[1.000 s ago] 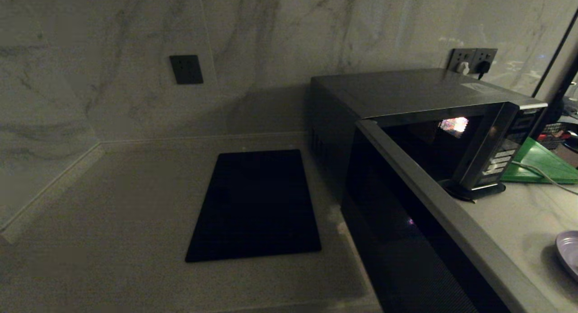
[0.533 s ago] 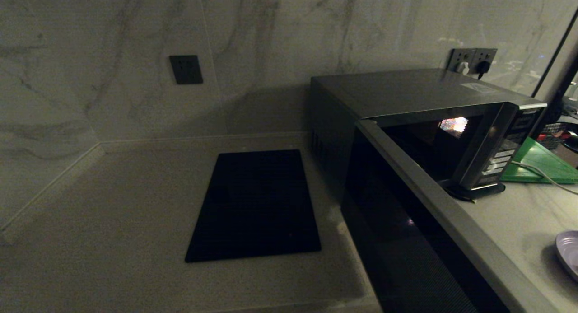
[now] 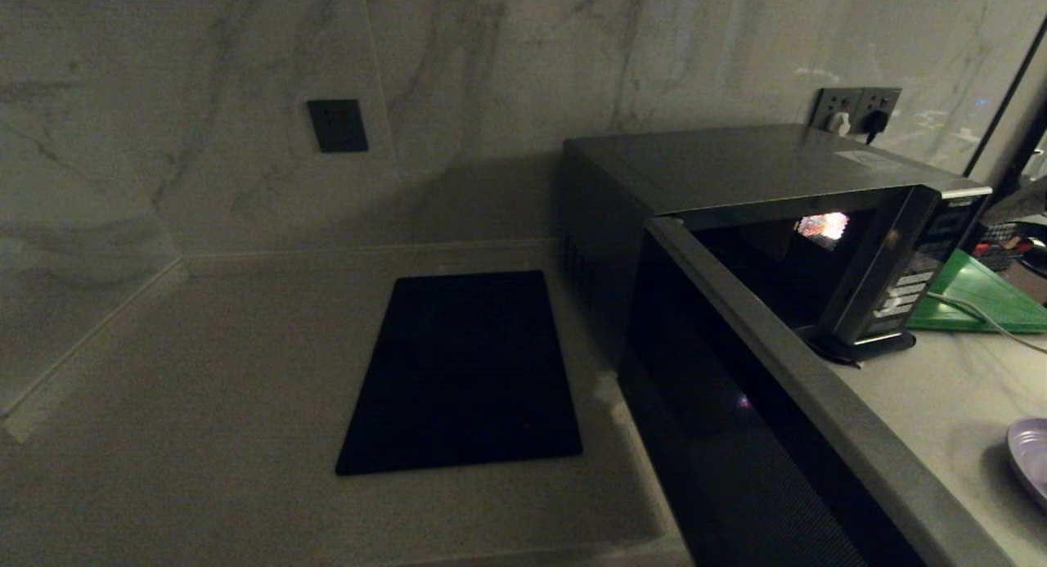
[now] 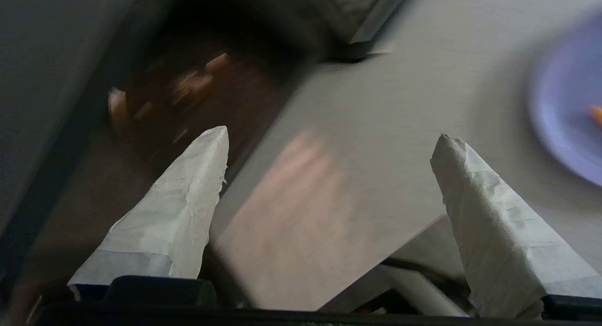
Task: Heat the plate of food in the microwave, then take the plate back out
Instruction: Close the microwave oven
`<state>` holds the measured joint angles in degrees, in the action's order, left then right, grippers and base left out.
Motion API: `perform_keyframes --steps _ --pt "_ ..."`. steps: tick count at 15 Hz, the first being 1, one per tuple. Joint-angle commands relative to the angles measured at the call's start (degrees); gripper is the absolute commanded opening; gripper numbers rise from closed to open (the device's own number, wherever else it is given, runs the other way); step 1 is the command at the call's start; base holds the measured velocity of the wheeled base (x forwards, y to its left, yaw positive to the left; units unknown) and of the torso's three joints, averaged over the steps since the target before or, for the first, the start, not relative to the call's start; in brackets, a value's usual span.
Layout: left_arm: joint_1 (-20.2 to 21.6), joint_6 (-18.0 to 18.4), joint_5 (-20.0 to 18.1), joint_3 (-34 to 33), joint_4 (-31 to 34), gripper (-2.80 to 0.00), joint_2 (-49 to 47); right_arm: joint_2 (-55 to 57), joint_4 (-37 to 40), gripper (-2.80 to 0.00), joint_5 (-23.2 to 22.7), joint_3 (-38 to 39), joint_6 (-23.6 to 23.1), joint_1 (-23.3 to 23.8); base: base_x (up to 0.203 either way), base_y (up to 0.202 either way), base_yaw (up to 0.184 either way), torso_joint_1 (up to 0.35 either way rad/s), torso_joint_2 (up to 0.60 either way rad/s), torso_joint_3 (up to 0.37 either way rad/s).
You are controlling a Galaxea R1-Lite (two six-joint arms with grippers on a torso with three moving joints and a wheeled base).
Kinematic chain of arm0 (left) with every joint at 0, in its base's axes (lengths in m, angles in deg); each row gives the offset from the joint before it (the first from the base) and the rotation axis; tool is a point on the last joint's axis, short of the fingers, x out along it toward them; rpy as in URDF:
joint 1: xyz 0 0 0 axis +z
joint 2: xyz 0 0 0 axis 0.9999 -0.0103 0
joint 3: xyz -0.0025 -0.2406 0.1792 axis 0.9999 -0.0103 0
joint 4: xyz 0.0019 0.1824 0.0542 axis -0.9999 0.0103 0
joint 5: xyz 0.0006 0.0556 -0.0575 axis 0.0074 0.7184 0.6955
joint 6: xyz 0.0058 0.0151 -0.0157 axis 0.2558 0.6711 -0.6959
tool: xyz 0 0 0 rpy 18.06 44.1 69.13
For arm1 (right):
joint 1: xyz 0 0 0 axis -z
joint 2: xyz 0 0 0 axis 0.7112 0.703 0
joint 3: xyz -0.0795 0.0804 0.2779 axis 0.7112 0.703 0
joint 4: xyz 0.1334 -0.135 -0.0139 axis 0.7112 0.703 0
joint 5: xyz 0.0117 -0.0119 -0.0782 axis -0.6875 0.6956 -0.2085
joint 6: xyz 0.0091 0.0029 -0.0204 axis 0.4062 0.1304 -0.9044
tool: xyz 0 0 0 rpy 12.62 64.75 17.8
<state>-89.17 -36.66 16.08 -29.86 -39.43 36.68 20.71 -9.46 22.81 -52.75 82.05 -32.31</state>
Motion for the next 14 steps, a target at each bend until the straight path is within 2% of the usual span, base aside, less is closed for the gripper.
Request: perform_keyframes --steps 1,3,8,12,14 --pt "0.02 -0.04 0.00 0.00 -0.03 -2.80 -0.09 -3.27 2.47 -2.80 5.42 -2.68 0.18 -11.06 0.000 0.000 0.000 0.000 0.00 0.000" --pt "0.02 -0.04 0.00 0.00 -0.03 -2.80 -0.09 -3.93 6.85 -2.80 8.48 -7.94 0.18 -16.19 0.000 0.000 0.000 0.000 0.00 0.000" --pt "0.02 0.01 0.00 0.00 -0.03 -2.80 -0.09 -6.39 16.25 -2.80 9.28 -15.33 -1.79 -24.99 0.000 0.000 0.000 0.000 0.00 0.000" --pt "0.02 -0.02 0.03 0.00 -0.03 -2.80 -0.09 -7.86 31.59 -2.80 9.23 -19.59 -2.11 -39.16 0.000 0.000 0.000 0.000 0.00 0.000" --pt "0.02 -0.04 0.00 0.00 -0.03 -2.80 -0.09 -8.17 39.91 -2.80 9.21 -20.21 -1.92 -44.74 0.000 0.000 0.000 0.000 0.00 0.000"
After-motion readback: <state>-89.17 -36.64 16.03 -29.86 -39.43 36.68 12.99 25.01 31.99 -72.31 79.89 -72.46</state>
